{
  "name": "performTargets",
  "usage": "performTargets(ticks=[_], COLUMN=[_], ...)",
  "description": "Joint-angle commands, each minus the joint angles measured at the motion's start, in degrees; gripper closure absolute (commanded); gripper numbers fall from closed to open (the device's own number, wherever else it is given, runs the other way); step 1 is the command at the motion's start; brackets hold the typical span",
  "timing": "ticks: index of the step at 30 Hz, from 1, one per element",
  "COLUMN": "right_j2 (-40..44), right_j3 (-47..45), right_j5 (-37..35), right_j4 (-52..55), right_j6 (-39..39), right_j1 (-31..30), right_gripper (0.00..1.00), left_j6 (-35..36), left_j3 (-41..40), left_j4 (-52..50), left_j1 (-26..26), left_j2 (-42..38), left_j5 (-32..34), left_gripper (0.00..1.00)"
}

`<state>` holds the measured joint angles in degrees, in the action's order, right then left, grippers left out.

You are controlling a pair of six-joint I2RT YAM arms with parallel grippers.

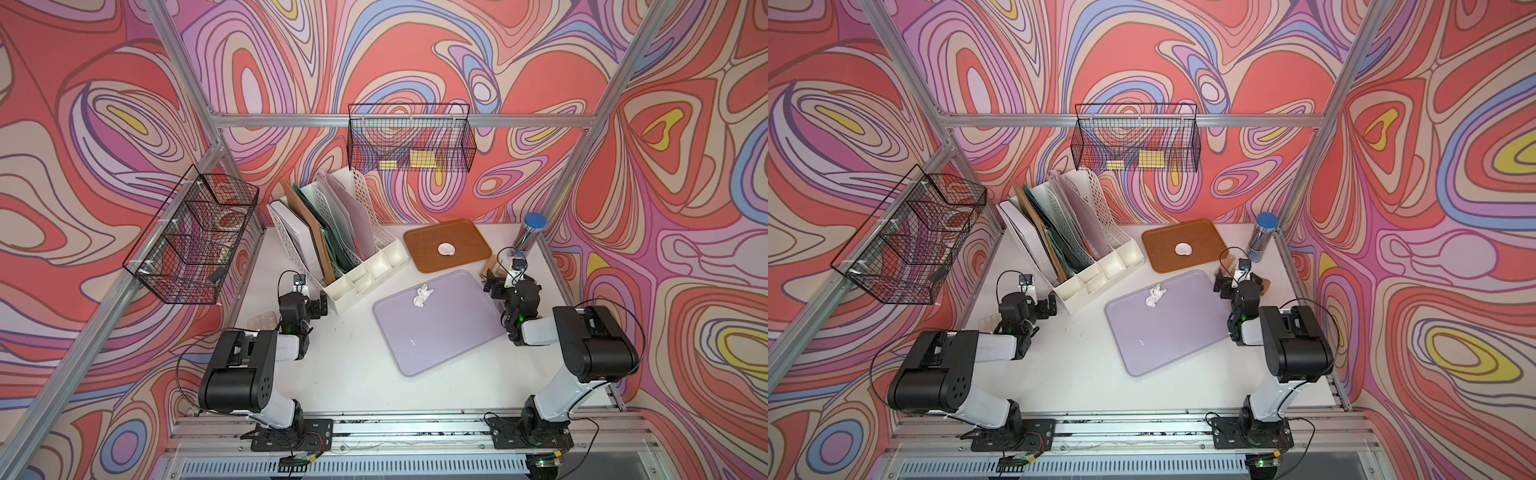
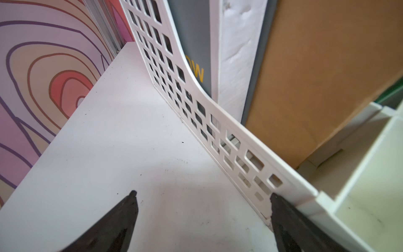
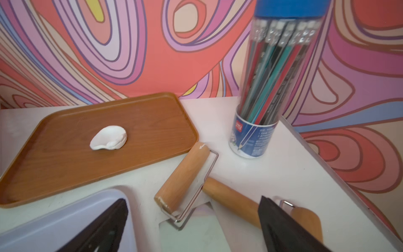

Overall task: Roll out the dumpling wrappers from the dough
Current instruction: Reset both arms

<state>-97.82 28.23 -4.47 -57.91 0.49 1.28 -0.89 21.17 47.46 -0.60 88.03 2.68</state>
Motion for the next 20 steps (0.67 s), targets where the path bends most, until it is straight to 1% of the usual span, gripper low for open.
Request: performTargets(ticks=[1,4,6,8,20], right_j2=[0.5,0.7,0.8,0.6,0.4], right_j3=[-0.7,-1.2,-1.3,-1.0,-0.9], right_j5=[2.8,2.9,2.9,5.1,5.2], right_j4=[4.5,3.7,3.7,4.0,4.3], right_j6=[1.5,1.5,1.4,0.7,0.7], right_j1=[-0.3,-0.3,-0.3,-0.3,-0.3], right_gripper=[0.02,0.01,0.02,0.02,0.02], left_j6=[-0.3,-0.3,-0.3,-0.4,-0.3], left_j3=[0.6,1.0,0.6,0.9,0.7], left_j4=[2.5,1.0,2.8,1.5,2.2], left_j1=[0.2,0.2,0.2,0.2,0.2], left_j2=[0.0,-0.4,0.1,-0.2,0.0], left_j5=[-3.7,-3.6,-3.7,-3.7,-3.6], left_gripper=[0.00,0.00,0.00,0.00,0.00])
